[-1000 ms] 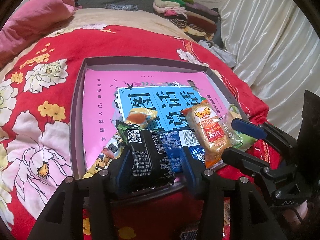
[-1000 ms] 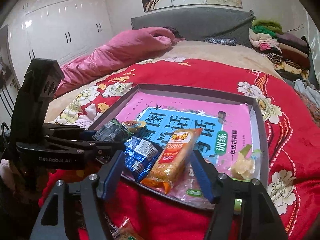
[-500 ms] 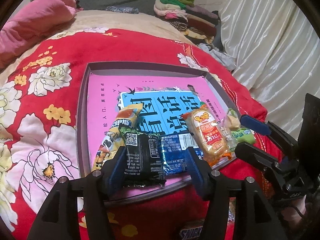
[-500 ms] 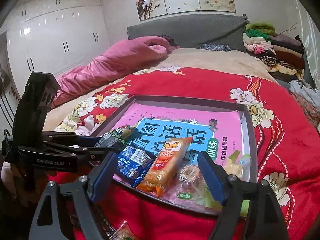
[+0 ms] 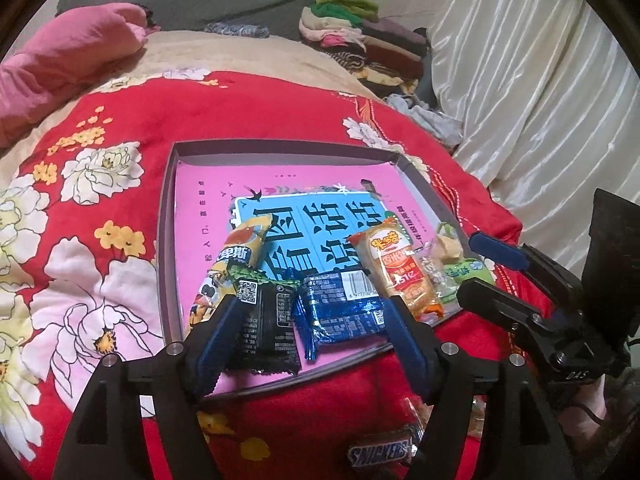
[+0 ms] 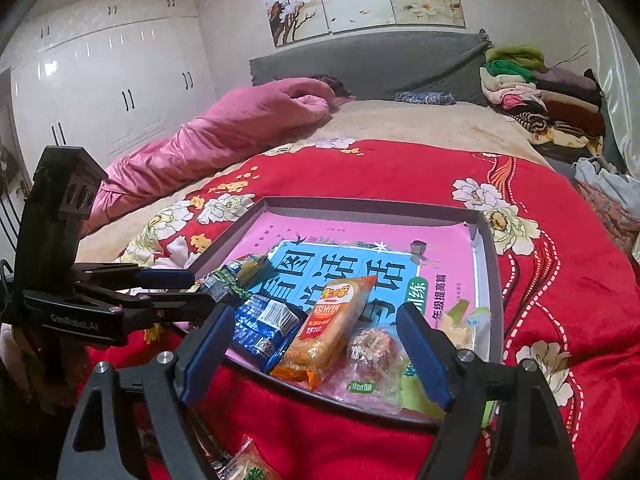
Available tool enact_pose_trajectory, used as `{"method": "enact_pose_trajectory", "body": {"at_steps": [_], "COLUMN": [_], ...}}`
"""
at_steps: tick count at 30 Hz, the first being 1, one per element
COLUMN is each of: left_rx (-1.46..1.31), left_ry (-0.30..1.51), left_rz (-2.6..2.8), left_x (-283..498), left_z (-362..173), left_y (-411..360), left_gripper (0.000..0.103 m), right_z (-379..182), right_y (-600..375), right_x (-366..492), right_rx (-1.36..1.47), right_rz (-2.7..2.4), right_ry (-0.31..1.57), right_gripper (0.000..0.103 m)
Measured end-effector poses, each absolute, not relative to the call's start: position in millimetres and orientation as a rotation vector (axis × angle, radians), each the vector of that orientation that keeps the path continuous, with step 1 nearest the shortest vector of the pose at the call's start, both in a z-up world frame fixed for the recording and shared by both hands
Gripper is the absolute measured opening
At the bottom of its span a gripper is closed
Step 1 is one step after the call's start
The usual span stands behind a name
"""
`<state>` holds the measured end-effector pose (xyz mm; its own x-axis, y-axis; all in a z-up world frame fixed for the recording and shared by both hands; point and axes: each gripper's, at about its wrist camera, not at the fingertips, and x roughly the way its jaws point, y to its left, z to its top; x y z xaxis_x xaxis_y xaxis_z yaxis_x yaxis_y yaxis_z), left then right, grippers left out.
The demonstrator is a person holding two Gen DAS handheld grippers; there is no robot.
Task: Organize snacks
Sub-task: 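Open both grippers over the tray and release the black packet and orange bag, then move both grippers to the snacks on the bedspread beside the tray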
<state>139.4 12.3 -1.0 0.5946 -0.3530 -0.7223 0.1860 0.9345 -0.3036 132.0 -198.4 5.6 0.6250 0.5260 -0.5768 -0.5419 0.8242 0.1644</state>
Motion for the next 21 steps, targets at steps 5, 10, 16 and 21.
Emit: {"method": "enact_pose_trajectory", "body": {"at_steps": [5,10,16,21], "left_rx": [-0.204,-0.206,-0.213,-0.207], "left_ry": [0.870,0.872,0.901,0.904], "left_rz": [-0.320,-0.320,-0.318,-0.310], "left_x": [132,122,108,100], "left_z": [4,6,3,5], "left_y": [13,12,8,8], "left_gripper": [0.077,0.078,0.079,0.079], "right_z": [8,13,16,12], "right_y": [-203,-208,-211,-208], "right_x": [127,118,103,89], "right_rx": [-0.024,-0.024,-0.021,-0.062], "right_rz": [0.610,0.604,0.609,0.600], "right_ry": [0.651,0.650,0.661,0.685], "right_gripper": [0.083,0.084,0.085,0.085]}}
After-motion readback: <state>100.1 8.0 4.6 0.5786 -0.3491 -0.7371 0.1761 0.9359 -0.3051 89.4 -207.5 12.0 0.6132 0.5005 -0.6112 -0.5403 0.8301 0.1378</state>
